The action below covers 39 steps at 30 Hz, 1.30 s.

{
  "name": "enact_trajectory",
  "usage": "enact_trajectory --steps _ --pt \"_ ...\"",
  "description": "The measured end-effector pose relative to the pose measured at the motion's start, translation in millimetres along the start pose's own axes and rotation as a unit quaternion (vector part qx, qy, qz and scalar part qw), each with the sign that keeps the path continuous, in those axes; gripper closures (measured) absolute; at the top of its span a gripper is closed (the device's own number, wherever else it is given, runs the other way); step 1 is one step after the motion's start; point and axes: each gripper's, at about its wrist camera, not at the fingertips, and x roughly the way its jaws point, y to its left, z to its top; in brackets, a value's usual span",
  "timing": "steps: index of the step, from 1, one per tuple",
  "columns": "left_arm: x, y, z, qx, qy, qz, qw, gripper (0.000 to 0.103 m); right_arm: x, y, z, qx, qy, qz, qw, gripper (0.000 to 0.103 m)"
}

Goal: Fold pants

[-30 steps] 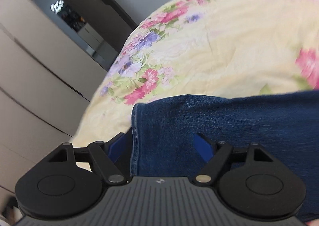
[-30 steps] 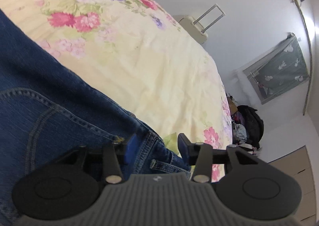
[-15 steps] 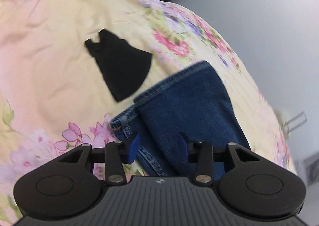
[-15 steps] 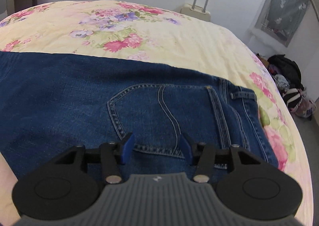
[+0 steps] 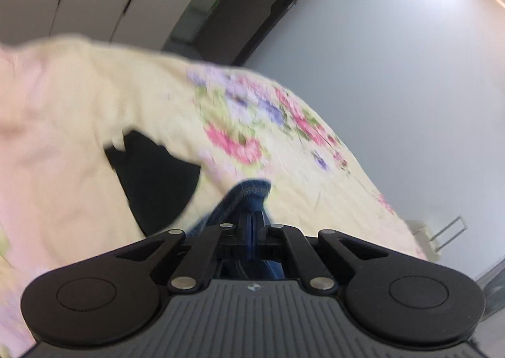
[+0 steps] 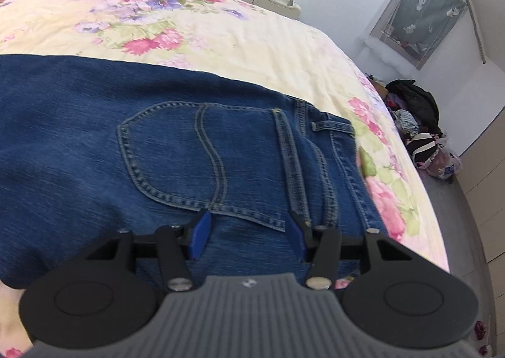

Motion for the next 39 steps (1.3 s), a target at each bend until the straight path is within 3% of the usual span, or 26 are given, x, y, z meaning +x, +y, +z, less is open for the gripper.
enact_trajectory --steps 3,8,12,14,15,18,19,22,25,27,28,31,35,39 --pt "24.0 18.1 -2.3 0.003 0.041 0.054 0.9977 0.102 1.1 -3.8 -0.5 0.0 0.002 -0.002 1.0 0.053" --pt "52.2 46.6 -30.1 -0.003 0.083 0.083 0.9931 0.103 -0.9 -1.1 -6.8 0.004 0.005 -0.003 1.0 0.053" --pt "50.1 68.4 -27.4 -0.077 0.1 0.052 0.9907 0.1 -7.6 -4.2 -13.5 0.006 0.003 -0.005 1.0 0.053" --pt "50.0 75.4 -18.8 -0.106 0.117 0.02 0.9873 0.091 -10.1 -6.0 -16.7 0.011 0.005 -0.006 1.0 0.053" --pt "52.5 77.7 -15.0 -0.119 0.129 0.006 0.9845 0.074 -10.6 -6.3 -18.2 0.012 0.005 -0.007 1.0 0.053" --pt "56.4 75.3 -9.1 -0.135 0.136 0.018 0.9812 0.071 -10.1 -4.4 -21.2 0.014 0.002 -0.011 1.0 0.053" --pt "57.2 69.6 -6.8 -0.125 0.134 0.026 0.9827 0.086 -9.5 -3.4 -21.7 0.016 0.001 -0.012 1.0 0.053" --pt "49.2 36.0 7.1 -0.058 0.106 0.015 0.9926 0.099 -8.9 -0.8 -22.1 0.029 -0.001 -0.013 1.0 0.053" --pt "15.3 -8.3 24.3 0.001 0.043 -0.071 0.9965 0.101 -10.9 1.9 -19.5 0.022 -0.003 -0.009 1.0 0.053" --pt "-10.8 -28.1 23.8 0.058 -0.014 -0.119 0.9911 0.101 -12.1 2.8 -17.3 0.014 -0.006 -0.011 1.0 0.053" --pt "-11.6 -28.0 20.2 0.073 -0.02 -0.105 0.9915 0.101 -12.6 2.5 -15.8 0.014 -0.007 -0.01 1.0 0.053" --pt "27.2 8.0 4.1 0.049 0.042 -0.013 0.9978 0.102 -15.7 0.9 -13.2 0.016 -0.013 -0.008 1.0 0.053" --pt "52.4 51.8 -18.7 0.018 0.1 0.028 0.9945 0.1 -16.4 1.7 -15.3 0.008 -0.009 -0.004 1.0 0.053" --pt "51.4 68.7 -19.3 -0.035 0.101 0.045 0.9933 0.069 -20.6 0.3 -21.3 0.003 -0.007 -0.004 1.0 0.053"
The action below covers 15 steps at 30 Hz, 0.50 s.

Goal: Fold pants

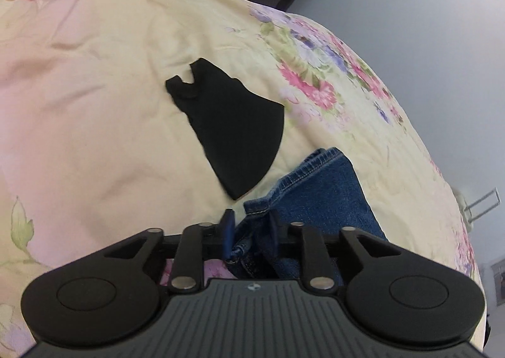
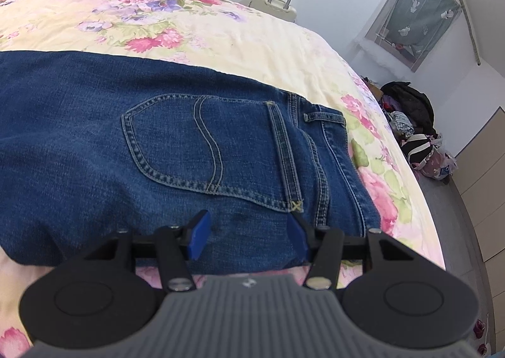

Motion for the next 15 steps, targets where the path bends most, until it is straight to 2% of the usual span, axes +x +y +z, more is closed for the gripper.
enact_trajectory --steps 3,7,10,15 --pt "-14.9 3.9 5.0 -0.011 0.002 -0.018 0.9998 0.067 -4.3 -3.0 -3.7 0.008 0.003 0.002 1.0 0.053" --pt "-29.6 10.0 -5.5 -0.041 0.02 -0.069 0.9966 0.057 -14.1 -1.2 -5.5 0.019 -0.005 0.008 1.0 0.053" --pt "-23.2 15.1 -16.9 -0.069 0.028 -0.081 0.994 0.057 -24.5 5.8 -9.6 0.025 -0.014 0.018 0.999 0.053" --pt "-2.5 22.8 -29.0 -0.137 0.023 -0.108 0.9844 0.057 -40.1 21.7 -18.9 0.025 -0.019 0.036 0.999 0.053"
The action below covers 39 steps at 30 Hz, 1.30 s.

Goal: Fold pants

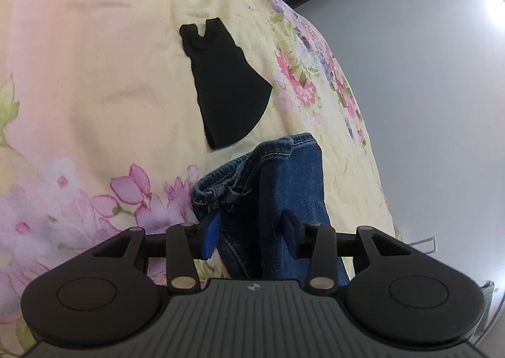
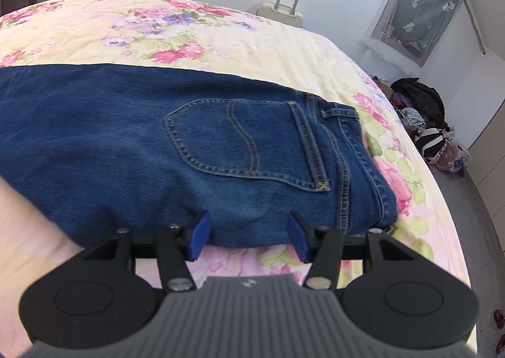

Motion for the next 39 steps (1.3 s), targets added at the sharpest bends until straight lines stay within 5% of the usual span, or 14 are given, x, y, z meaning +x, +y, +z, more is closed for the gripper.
enact_trajectory --steps 5,11,14,18,24,32,35,37,39 --pt "12.8 -15.4 5.8 0.0 -0.002 -0.014 0.9999 0.057 -11.1 6.4 -9.3 0.004 0.003 0.002 1.0 0.053" --pt "-11.1 -59.5 36.5 0.087 -0.05 -0.015 0.9948 0.057 -15.0 15.7 -9.9 -0.012 -0.003 -0.002 1.0 0.053" --pt "-25.4 -63.4 47.5 0.121 -0.073 0.026 0.9895 0.057 -12.1 20.8 -9.0 -0.019 -0.003 -0.001 1.0 0.053" --pt "-20.4 -64.6 48.8 0.197 -0.051 0.103 0.9735 0.057 -5.9 25.7 -7.8 -0.025 -0.002 0.001 1.0 0.053" --pt "-3.5 -80.8 59.4 0.217 0.002 0.049 0.975 0.049 -1.4 31.7 -8.7 -0.038 -0.001 -0.001 0.999 0.053" --pt "62.0 -114.1 56.1 0.276 0.076 0.095 0.9535 0.046 0.2 31.6 -10.7 -0.039 0.003 -0.012 0.999 0.052" --pt "83.2 -116.2 56.1 0.267 0.086 0.119 0.9525 0.047 4.1 34.4 -11.9 -0.045 0.005 -0.016 0.999 0.052" --pt "90.5 -115.7 55.7 0.253 0.086 0.122 0.9558 0.059 5.9 35.8 -12.6 -0.048 0.006 -0.017 0.999 0.052" --pt "90.8 -121.2 52.5 0.261 0.076 0.117 0.9551 0.088 7.5 36.8 -12.5 -0.055 0.005 -0.016 0.998 0.052"
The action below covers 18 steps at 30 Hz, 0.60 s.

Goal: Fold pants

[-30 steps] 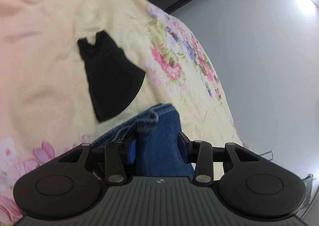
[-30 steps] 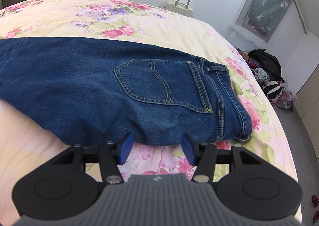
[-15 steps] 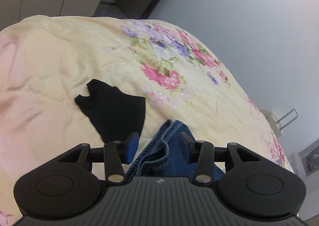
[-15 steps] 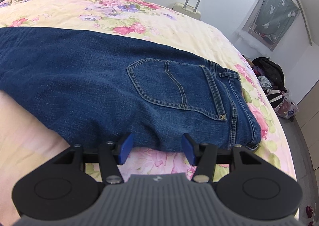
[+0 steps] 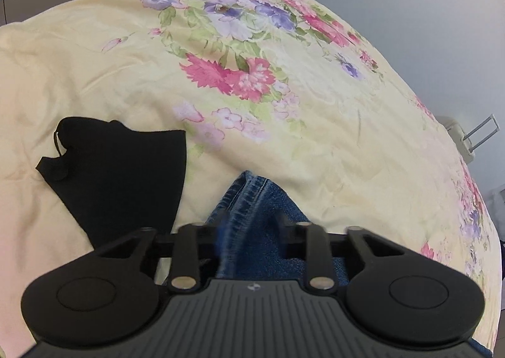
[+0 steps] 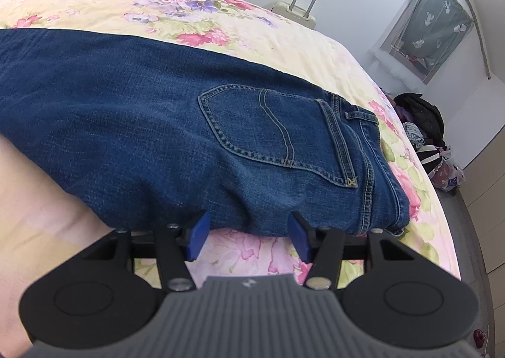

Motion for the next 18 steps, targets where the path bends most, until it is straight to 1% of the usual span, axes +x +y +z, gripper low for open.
enact_trajectory --steps 2,4,6,7,8,10,11,13,14,15,16,17,18 --pt "-10.3 -11.2 -0.6 0.02 -0.028 -0.009 0.9994 0.09 1.1 -0.8 1.0 -0.004 -0.003 -0.002 1.0 0.052" --pt "-29.5 -23.9 -1.7 0.05 -0.068 -0.022 0.9962 0.091 1.3 -3.2 1.7 -0.002 -0.01 -0.007 1.0 0.052" --pt "-58.0 -34.3 -1.7 0.074 -0.131 -0.04 0.9878 0.091 3.3 -6.8 3.2 0.003 -0.015 -0.012 1.0 0.052" --pt "-66.3 -35.7 1.4 0.076 -0.15 -0.049 0.9845 0.091 4.7 -8.3 3.2 0.004 -0.015 -0.014 1.0 0.052" --pt "-65.9 -35.5 5.5 0.078 -0.146 -0.044 0.9852 0.091 5.7 -9.3 2.8 0.005 -0.016 -0.015 1.0 0.052" --pt "-47.3 -38.2 8.9 0.094 -0.114 0.014 0.9889 0.091 7.2 -11.1 1.3 0.01 -0.018 -0.015 1.0 0.052" --pt "-37.5 -39.5 6.6 0.102 -0.101 0.032 0.9891 0.091 7.8 -11.8 0.9 0.013 -0.018 -0.014 1.0 0.052" --pt "-21.7 -38.8 -0.2 0.107 -0.082 0.049 0.9896 0.091 7.1 -11.8 -0.1 0.017 -0.019 -0.012 1.0 0.052" --pt "-16.6 -35.3 -3.1 0.103 -0.072 0.048 0.9909 0.09 6.6 -11.6 -0.9 0.018 -0.019 -0.012 1.0 0.052" --pt "-12.6 -30.7 -4.6 0.098 -0.059 0.041 0.9926 0.086 6.0 -11.9 -2.0 0.018 -0.019 -0.012 1.0 0.052" --pt "-11.7 -25.7 -6.2 0.093 -0.052 0.046 0.9932 0.078 5.9 -12.7 -3.1 0.018 -0.02 -0.011 1.0 0.052" --pt "-14.7 -20.1 -7.5 0.088 -0.059 0.06 0.9926 0.075 5.5 -13.2 -3.9 0.02 -0.02 -0.012 1.0 0.052" --pt "-21.2 -13.1 -7.8 0.079 -0.068 0.066 0.9924 0.065 5.3 -13.4 -4.8 0.022 -0.021 -0.012 0.999 0.052"
